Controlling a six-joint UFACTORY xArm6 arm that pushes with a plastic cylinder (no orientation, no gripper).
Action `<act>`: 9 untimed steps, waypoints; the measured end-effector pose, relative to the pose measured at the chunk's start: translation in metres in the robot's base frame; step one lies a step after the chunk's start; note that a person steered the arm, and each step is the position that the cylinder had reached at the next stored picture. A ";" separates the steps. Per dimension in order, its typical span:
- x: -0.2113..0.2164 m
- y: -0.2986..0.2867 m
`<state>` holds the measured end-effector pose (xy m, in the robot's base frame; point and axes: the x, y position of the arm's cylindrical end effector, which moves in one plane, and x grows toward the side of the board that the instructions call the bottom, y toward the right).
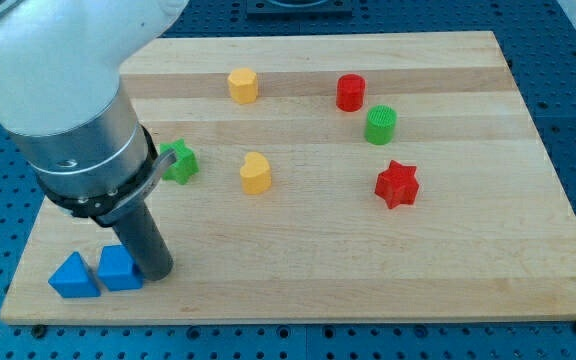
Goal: Push the heart to the top left side of the board
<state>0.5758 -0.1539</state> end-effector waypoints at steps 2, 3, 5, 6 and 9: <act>0.000 -0.017; 0.000 -0.017; -0.038 0.017; -0.046 0.026; -0.068 0.080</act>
<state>0.5075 -0.0737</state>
